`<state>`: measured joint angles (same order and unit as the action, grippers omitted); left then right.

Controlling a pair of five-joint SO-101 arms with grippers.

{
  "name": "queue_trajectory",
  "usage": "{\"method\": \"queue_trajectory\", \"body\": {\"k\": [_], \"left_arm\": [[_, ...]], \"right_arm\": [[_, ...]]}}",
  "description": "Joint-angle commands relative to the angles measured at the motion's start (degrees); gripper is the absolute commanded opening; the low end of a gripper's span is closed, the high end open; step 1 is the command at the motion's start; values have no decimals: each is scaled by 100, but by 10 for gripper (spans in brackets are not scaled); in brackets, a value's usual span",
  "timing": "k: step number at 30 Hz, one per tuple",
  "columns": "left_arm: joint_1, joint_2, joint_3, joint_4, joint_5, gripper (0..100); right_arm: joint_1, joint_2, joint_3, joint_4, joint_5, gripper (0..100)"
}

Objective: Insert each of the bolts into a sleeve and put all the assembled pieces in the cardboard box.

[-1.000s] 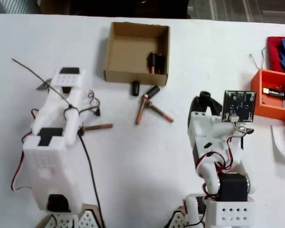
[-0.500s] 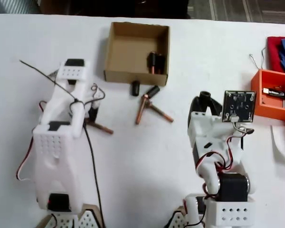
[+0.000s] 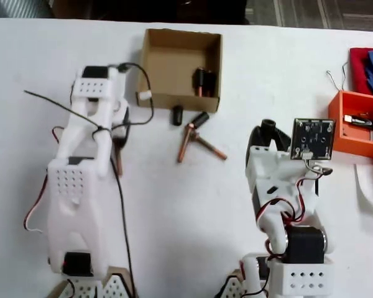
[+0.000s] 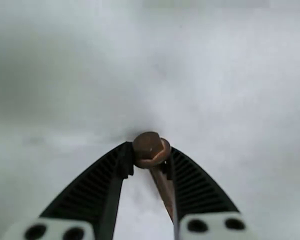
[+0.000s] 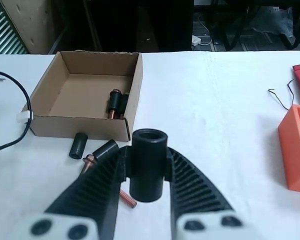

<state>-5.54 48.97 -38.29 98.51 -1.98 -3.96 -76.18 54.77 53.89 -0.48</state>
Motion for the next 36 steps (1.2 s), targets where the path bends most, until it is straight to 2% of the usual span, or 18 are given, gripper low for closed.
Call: {"method": "queue_trajectory", "body": {"k": [1, 7, 14, 20, 23, 28, 32, 36], "left_arm": [[-62, 132, -224, 308, -237, 102], [-26, 114, -259, 325, -62, 129], [-53, -1046, -75, 360, 18, 127], [-18, -1987, 1059, 211, 1055, 127], [-18, -2092, 1543, -202, 1512, 129], [-18, -1925, 2070, -914, 1327, 133], [-18, -1697, 2097, -932, 1345, 176], [-53, -1609, 2123, -932, 1424, 164]], "right_arm": [[40, -92, -53, -22, -44, 23], [40, -92, -53, -22, -44, 23], [40, -92, -53, -22, -44, 23], [40, -92, -53, -22, -44, 23], [40, -92, -53, -22, -44, 23], [40, -92, -53, -22, -44, 23], [40, -92, -53, -22, -44, 23], [40, -92, -53, -22, -44, 23]]}}
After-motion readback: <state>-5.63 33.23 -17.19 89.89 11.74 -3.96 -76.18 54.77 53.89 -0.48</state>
